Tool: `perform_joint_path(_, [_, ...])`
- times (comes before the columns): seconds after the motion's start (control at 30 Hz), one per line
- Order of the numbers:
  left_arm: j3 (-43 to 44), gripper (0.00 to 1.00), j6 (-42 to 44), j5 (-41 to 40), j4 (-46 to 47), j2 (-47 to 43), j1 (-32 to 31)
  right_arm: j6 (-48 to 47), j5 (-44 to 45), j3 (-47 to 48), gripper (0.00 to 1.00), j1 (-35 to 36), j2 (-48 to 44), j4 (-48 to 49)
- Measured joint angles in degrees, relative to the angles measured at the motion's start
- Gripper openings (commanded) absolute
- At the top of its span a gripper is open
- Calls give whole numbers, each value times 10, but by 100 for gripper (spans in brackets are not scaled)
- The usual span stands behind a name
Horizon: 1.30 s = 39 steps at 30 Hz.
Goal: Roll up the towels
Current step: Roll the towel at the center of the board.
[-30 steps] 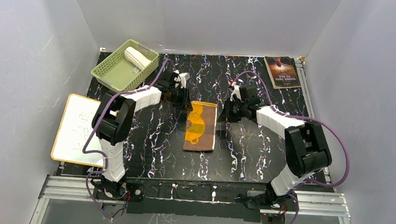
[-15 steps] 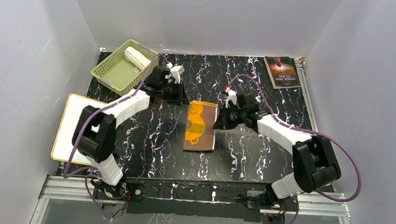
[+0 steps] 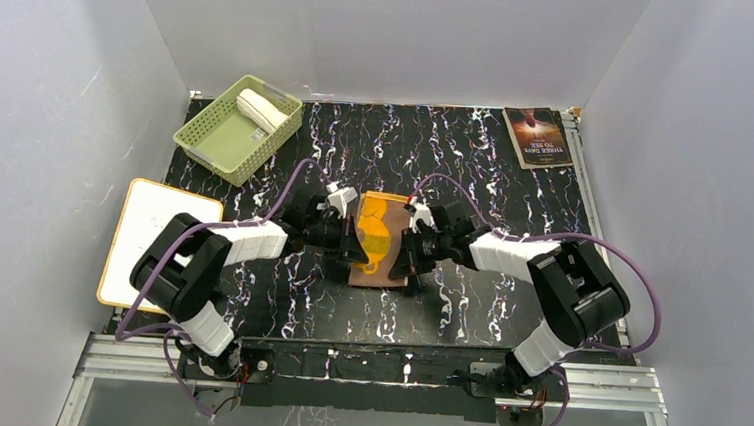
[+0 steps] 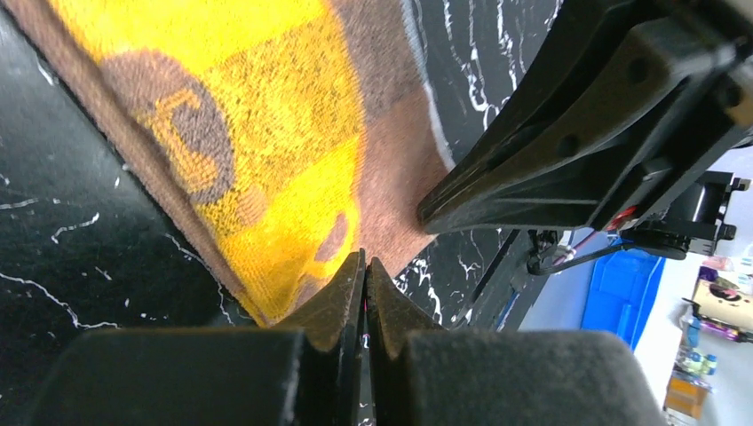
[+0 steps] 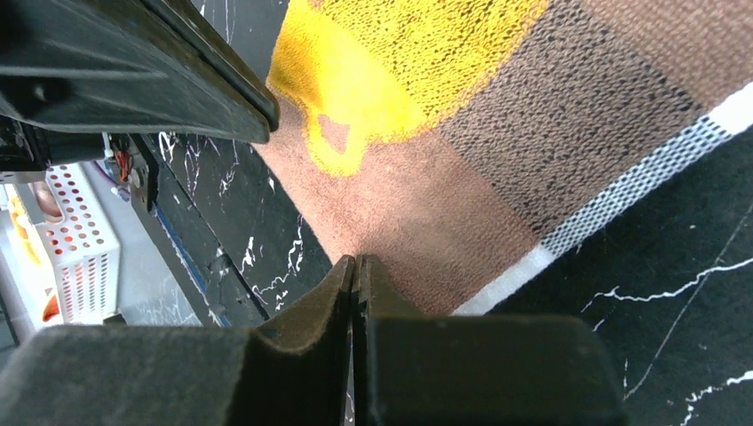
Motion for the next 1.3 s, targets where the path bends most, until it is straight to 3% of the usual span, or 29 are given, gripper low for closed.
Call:
perform_joint_path(0.33, [-50, 0, -48, 10, 84, 21, -3, 12, -11, -23, 0, 0, 29, 36])
perform_joint_path(1.03, [-157, 0, -87, -48, 80, -53, -4, 78, -97, -50, 0, -23, 88, 152])
perform_joint_path(1.2, [-172, 0, -100, -62, 80, -74, -4, 81, -84, -55, 0, -23, 76, 152])
perform_joint_path(1.3, [-165, 0, -94, -76, 50, -90, -4, 64, -29, -62, 1, -20, 28, 120])
